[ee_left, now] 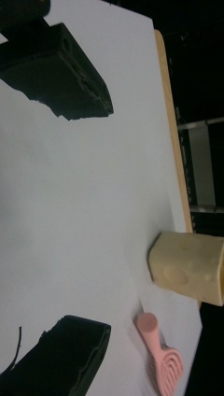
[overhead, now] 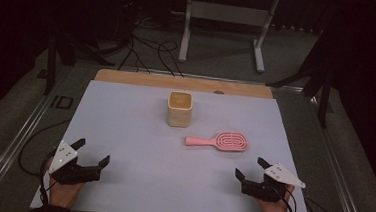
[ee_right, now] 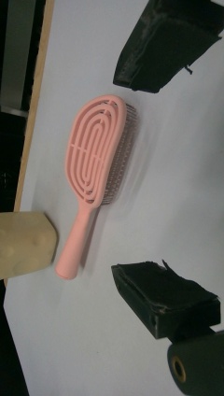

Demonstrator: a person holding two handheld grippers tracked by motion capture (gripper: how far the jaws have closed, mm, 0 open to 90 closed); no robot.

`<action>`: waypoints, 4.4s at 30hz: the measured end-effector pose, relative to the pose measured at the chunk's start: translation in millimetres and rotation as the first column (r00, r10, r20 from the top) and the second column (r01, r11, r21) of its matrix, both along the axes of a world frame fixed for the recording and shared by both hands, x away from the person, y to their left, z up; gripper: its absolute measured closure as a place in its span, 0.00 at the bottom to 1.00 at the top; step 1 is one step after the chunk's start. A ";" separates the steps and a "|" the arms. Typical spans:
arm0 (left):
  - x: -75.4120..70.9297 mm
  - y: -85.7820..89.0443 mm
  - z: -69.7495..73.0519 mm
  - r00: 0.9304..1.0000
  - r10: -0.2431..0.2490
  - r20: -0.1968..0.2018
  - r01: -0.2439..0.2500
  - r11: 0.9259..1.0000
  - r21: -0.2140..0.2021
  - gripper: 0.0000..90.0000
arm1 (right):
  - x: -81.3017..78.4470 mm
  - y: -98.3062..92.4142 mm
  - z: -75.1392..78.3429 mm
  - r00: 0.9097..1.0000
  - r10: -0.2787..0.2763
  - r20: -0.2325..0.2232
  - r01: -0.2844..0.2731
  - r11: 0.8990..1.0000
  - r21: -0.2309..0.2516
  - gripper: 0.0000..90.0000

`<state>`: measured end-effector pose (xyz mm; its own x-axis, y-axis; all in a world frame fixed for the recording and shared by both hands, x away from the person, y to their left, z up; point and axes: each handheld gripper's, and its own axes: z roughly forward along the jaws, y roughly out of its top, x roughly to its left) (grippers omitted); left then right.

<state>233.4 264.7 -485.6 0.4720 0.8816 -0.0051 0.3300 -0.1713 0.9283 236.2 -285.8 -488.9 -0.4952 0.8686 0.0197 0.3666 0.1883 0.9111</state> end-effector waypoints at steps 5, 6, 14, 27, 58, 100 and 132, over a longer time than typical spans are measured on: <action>-0.5 -0.5 -0.1 1.000 0.002 0.005 -0.002 1.000 0.003 0.00 | -0.1 0.6 0.3 1.000 -0.001 0.002 0.001 1.000 0.005 0.10; -0.5 -0.5 -0.1 1.000 0.002 0.005 -0.002 1.000 0.003 0.00 | -0.1 0.7 0.3 1.000 -0.002 0.001 0.002 1.000 0.005 0.10; -2.1 3.4 0.2 0.999 0.040 0.023 -0.040 0.999 -0.015 0.00 | 1.7 0.6 0.5 1.000 -0.001 0.000 0.001 1.000 0.012 0.10; -2.6 6.4 0.9 0.997 0.065 0.033 -0.065 0.998 -0.008 0.00 | 7.8 5.8 10.5 1.000 0.002 -0.013 -0.002 1.000 0.020 0.10; -3.5 5.7 -1.0 0.997 0.072 0.033 -0.072 0.997 -0.004 0.00 | 46.0 38.8 41.1 0.995 0.043 -0.094 -0.042 0.999 0.011 0.10; -3.1 6.1 -2.7 0.997 0.077 0.033 -0.077 0.997 0.000 0.00 | 112.3 102.3 58.8 0.983 0.056 -0.174 -0.061 0.998 -0.026 0.10; -3.1 5.5 -3.3 0.997 0.070 0.034 -0.070 0.998 0.003 0.00 | 155.4 138.4 20.6 0.962 0.069 -0.264 -0.096 0.991 -0.092 1.00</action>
